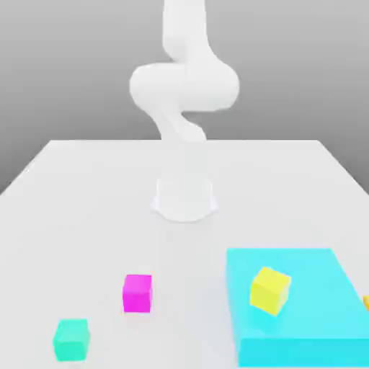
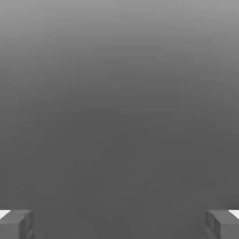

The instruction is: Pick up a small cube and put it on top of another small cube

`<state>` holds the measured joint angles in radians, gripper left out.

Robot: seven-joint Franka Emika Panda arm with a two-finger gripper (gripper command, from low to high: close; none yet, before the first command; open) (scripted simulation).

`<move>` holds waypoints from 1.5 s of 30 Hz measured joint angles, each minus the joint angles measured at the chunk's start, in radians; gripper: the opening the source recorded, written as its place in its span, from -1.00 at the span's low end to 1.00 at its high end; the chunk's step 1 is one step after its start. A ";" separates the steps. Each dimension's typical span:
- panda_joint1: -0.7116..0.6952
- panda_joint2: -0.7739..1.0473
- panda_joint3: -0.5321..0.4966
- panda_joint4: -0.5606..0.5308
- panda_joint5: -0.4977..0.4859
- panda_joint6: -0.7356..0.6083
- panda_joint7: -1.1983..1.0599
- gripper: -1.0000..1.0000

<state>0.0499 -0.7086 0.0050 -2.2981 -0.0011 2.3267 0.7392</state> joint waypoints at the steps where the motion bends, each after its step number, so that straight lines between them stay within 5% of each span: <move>1: 0.020 0.039 0.004 0.001 0.001 0.012 -0.027 0.00; 18: 0.283 0.658 0.127 0.014 -0.013 0.193 -0.436 0.00; 33: 0.470 1.210 0.162 0.054 -0.202 0.407 -0.584 0.00; 34: 0.477 1.235 0.153 0.059 -0.209 0.426 -0.579 -1.00; 45: 0.446 1.115 0.194 0.032 -0.167 0.332 -0.610 -1.00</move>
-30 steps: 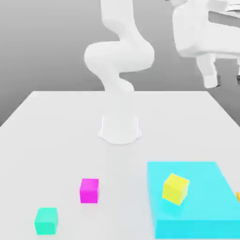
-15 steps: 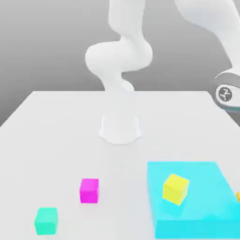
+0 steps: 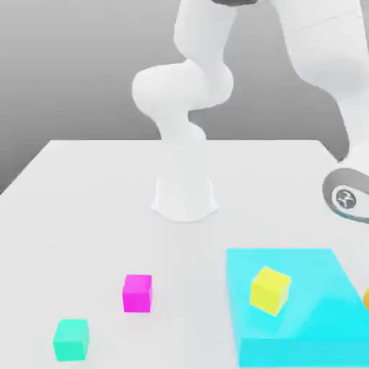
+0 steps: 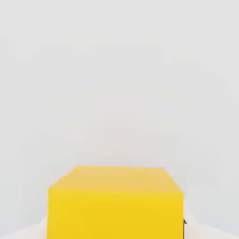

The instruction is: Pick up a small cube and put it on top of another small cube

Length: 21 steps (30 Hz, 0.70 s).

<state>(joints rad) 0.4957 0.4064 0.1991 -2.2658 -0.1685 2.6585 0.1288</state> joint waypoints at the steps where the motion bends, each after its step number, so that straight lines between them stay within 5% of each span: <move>1: -0.013 -0.026 0.004 0.002 0.011 -0.019 -0.018 -1.00; 17: -0.465 -0.236 -0.319 -0.167 0.186 -0.051 -0.194 -1.00; 21: -0.595 -0.161 -0.387 -0.169 0.268 0.016 -0.258 -1.00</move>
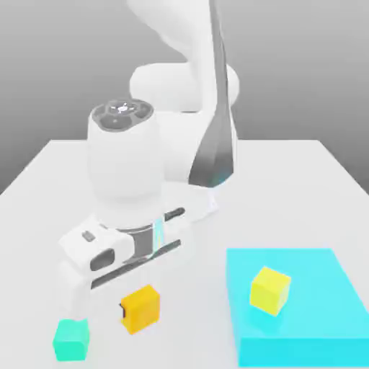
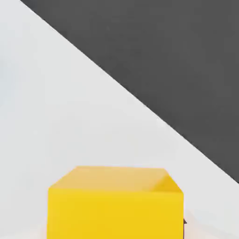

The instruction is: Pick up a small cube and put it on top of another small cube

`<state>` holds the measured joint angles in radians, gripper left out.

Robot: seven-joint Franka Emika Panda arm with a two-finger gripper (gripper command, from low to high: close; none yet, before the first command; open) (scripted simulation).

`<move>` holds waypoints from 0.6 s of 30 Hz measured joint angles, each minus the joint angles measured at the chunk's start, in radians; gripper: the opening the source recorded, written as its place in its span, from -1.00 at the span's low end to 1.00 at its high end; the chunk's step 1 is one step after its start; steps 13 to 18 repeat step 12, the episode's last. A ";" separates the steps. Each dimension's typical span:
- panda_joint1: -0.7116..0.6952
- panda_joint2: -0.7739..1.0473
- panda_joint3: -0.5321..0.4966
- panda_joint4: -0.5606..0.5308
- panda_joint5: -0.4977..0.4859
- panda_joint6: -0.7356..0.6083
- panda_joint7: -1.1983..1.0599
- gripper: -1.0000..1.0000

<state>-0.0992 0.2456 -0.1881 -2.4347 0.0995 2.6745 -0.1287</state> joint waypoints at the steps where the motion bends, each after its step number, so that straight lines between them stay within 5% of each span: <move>1: -0.042 0.050 0.002 0.010 0.031 0.037 -0.023 1.00; 18: -0.058 -0.045 -0.035 0.009 -0.009 -0.053 0.005 1.00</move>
